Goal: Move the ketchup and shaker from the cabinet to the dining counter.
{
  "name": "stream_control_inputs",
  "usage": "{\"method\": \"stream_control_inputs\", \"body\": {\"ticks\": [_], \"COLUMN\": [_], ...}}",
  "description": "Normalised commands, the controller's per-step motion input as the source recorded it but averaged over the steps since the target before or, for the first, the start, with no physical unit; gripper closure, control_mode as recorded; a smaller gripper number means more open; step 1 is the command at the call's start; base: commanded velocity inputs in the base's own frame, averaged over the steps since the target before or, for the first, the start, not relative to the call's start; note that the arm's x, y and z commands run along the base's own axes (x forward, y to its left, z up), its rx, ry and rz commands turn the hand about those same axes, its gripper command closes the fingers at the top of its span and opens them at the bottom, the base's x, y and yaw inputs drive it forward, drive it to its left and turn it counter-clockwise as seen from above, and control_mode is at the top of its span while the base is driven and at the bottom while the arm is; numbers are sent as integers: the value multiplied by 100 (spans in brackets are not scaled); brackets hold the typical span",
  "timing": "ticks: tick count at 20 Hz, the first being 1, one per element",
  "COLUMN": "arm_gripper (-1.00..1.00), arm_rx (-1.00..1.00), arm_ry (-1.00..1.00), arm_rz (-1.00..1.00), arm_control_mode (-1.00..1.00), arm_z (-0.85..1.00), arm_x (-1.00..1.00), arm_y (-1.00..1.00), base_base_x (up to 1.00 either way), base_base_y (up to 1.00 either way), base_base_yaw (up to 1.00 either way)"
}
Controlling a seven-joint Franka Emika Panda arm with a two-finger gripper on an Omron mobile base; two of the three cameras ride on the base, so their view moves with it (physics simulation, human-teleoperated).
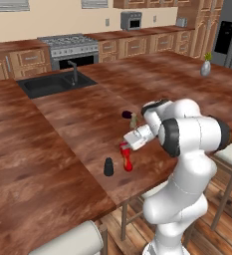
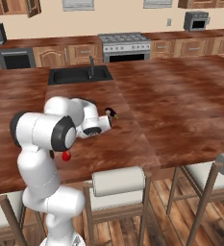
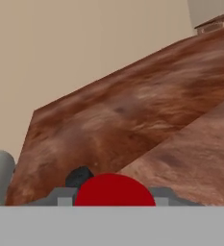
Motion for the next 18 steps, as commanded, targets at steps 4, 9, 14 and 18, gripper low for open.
{"method": "stream_control_inputs", "body": {"ticks": [4,9,14,18], "arm_gripper": [100,100,100,100], "arm_rx": [0,0,1,1], "arm_ry": [-8,-11,-11,-14], "arm_rz": [0,0,0,0], "arm_control_mode": [-100,-100,-100,-100], "arm_z": [-30,-33,-34,-33], "arm_x": [-57,-49,-48,-38], "arm_y": [-21,-6,-4,-6], "base_base_x": [0,0,0,0], "base_base_y": [0,0,0,0], "base_base_yaw": [0,0,0,0]}}
